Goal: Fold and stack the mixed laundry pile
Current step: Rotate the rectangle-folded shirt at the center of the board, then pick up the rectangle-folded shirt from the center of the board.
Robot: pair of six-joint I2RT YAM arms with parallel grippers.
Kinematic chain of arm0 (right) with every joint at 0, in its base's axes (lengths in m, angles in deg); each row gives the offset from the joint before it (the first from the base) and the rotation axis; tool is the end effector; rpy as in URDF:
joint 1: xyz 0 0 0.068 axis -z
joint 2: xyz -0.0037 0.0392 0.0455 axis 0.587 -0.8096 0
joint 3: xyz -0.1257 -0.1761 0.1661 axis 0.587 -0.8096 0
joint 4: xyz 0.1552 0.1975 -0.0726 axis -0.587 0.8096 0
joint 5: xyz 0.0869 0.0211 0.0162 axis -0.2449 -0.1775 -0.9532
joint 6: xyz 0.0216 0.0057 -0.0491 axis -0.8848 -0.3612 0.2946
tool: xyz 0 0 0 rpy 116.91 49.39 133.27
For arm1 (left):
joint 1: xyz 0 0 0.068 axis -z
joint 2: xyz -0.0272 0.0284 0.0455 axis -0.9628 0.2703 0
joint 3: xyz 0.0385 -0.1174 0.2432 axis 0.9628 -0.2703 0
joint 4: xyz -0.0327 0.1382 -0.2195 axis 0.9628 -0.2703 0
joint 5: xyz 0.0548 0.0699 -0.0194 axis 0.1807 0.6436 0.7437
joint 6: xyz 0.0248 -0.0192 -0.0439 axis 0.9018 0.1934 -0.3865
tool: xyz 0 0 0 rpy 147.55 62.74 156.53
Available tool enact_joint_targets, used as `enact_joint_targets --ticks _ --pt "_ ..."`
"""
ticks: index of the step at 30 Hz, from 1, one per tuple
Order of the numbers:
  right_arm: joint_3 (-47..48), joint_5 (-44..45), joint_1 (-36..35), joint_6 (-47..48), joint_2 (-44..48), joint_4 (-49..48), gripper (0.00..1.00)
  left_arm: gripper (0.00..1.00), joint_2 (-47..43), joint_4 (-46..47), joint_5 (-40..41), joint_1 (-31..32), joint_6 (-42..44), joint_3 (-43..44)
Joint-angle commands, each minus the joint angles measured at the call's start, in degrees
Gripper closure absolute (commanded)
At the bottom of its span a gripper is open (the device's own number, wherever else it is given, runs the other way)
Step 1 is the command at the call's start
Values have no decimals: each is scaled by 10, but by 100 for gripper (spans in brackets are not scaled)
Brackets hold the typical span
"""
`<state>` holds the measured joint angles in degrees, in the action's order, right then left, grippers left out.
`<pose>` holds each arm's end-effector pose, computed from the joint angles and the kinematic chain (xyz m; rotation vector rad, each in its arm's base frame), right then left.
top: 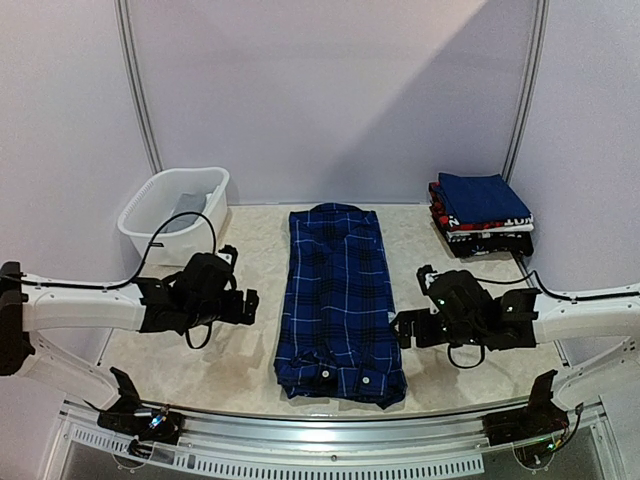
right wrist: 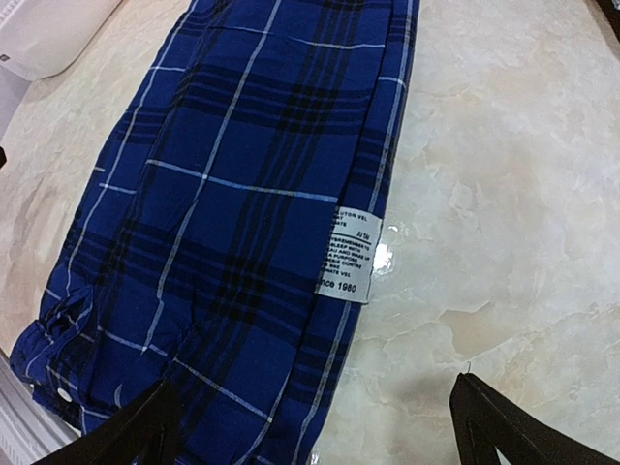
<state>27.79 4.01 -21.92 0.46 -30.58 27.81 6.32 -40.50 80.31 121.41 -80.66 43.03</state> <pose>0.1353 0.1957 0.1960 -0.2150 2.4047 0.4634 0.1812 -0.1723 0.1887 0.1504 2.2730 -0.1617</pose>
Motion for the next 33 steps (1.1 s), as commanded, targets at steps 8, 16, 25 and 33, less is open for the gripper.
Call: enact_joint_targets --ticks 8,16,25,33 --pt "-60 -89 -4 -13 76 -4 1 9 -41 -66 -21 116 -56 -14" --pt "-72 -156 -4 -6 97 -25 1 23 -58 -65 -119 173 -64 -33" --pt "-107 -249 -3 -69 69 -56 10 26 -55 -62 -176 194 -109 -60" --pt "-146 -308 -4 -117 41 -109 14 26 -25 36 -248 195 -132 -101"
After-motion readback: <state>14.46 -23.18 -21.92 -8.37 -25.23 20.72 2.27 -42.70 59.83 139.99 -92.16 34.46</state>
